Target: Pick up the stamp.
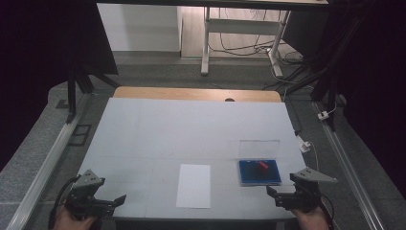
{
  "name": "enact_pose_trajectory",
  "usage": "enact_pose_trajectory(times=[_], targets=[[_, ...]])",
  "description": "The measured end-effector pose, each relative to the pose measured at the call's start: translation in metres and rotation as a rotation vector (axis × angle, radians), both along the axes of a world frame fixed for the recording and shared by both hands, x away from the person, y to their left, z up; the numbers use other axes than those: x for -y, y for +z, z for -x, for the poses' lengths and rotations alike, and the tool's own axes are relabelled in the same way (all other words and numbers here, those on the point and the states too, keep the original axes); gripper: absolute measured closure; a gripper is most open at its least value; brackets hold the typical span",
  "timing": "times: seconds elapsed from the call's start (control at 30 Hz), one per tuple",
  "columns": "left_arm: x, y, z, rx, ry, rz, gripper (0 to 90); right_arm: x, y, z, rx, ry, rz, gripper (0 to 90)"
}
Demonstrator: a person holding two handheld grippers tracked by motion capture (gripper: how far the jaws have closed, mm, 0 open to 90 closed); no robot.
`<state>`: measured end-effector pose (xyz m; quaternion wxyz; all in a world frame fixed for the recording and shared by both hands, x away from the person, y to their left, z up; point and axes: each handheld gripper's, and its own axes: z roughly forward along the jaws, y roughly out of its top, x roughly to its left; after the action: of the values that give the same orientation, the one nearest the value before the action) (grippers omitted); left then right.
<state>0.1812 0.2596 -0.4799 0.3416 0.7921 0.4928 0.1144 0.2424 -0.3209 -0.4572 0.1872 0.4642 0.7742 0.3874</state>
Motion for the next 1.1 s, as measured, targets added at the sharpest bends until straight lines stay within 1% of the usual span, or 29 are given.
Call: enact_pose_trajectory(times=[0.07, 0.23, 0.4, 0.47, 0.57, 0.63, 0.7, 0.87, 1.0, 1.1], targets=[[0.0000, -0.0002, -0.0004, -0.003, -0.004, 0.000, 3.1, -0.0001, -0.0002, -0.0010, -0.009, 0.010, -0.005, 0.0], [0.0029, -0.0006, -0.0015, -0.008, -0.013, -0.027, 3.1, -0.0002, -0.0004, -0.0012, -0.017, 0.020, -0.004, 0.0], [0.0036, -0.0001, -0.0011, -0.007, -0.010, -0.029, 3.0, 0.0003, -0.0007, -0.0015, -0.022, 0.028, -0.011, 0.0], [0.0033, 0.0004, -0.0009, -0.003, -0.006, -0.032, 2.7, 0.0006, -0.0007, -0.0016, -0.025, 0.032, -0.012, 0.1], [0.0002, 0.0012, 0.0002, 0.015, 0.011, -0.040, 2.5, 0.0000, -0.0010, -0.0020, -0.028, 0.038, -0.009, 1.0], [-0.0027, 0.0012, 0.0003, 0.019, 0.022, -0.031, 2.4, -0.0008, -0.0009, -0.0018, -0.029, 0.039, 0.000, 1.0], [-0.0037, 0.0006, -0.0003, 0.011, 0.023, -0.026, 2.2, -0.0012, -0.0008, -0.0015, -0.028, 0.037, 0.009, 0.8], [-0.0003, -0.0004, -0.0009, 0.003, 0.002, -0.045, 1.9, -0.0017, -0.0007, -0.0015, -0.024, 0.035, 0.007, 0.0], [-0.0015, -0.0006, -0.0010, 0.000, -0.001, -0.031, 2.0, -0.0026, 0.0000, -0.0012, -0.023, 0.044, 0.018, 0.0], [-0.0018, -0.0008, -0.0015, -0.004, -0.001, -0.026, 2.2, -0.0043, 0.0009, -0.0011, -0.018, 0.056, 0.011, 0.0]])
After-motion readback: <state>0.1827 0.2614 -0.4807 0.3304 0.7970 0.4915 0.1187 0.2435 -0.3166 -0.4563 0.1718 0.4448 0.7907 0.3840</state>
